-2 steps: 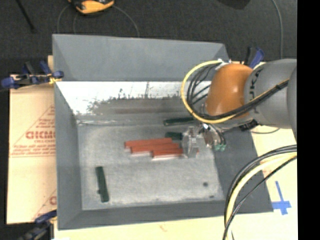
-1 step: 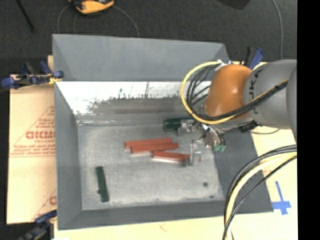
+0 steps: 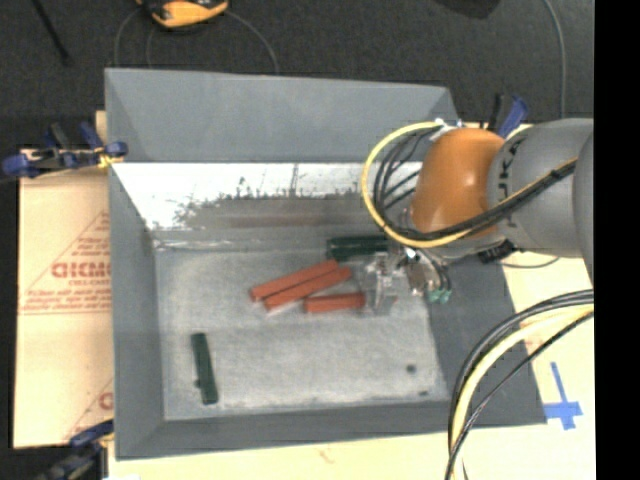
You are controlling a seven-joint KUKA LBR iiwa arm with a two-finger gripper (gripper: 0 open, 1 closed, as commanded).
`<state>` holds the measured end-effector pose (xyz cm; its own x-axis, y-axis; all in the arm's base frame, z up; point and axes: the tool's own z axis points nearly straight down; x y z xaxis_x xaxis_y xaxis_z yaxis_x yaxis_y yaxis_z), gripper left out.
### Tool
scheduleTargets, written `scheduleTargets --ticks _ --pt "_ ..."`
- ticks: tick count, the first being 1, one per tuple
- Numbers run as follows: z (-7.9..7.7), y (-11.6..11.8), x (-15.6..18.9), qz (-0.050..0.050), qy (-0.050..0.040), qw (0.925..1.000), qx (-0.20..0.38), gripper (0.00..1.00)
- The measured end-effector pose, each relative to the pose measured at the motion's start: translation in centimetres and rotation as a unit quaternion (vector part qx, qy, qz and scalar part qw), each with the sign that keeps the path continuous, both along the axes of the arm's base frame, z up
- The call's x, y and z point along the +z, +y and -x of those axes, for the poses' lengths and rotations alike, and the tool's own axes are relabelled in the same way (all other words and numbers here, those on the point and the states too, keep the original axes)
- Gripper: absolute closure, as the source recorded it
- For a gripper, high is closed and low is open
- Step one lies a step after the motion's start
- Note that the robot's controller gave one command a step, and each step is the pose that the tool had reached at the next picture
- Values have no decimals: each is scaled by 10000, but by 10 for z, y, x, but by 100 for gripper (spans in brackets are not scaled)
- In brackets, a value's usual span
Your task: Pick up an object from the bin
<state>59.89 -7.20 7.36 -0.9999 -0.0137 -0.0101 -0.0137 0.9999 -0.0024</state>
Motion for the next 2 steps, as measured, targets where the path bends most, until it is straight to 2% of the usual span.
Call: scheduleTargets --ticks 1,2 --pt "0 0 0 0 0 10000 0 100" --pt "-55 -6 132 1 18 9999 150 100"
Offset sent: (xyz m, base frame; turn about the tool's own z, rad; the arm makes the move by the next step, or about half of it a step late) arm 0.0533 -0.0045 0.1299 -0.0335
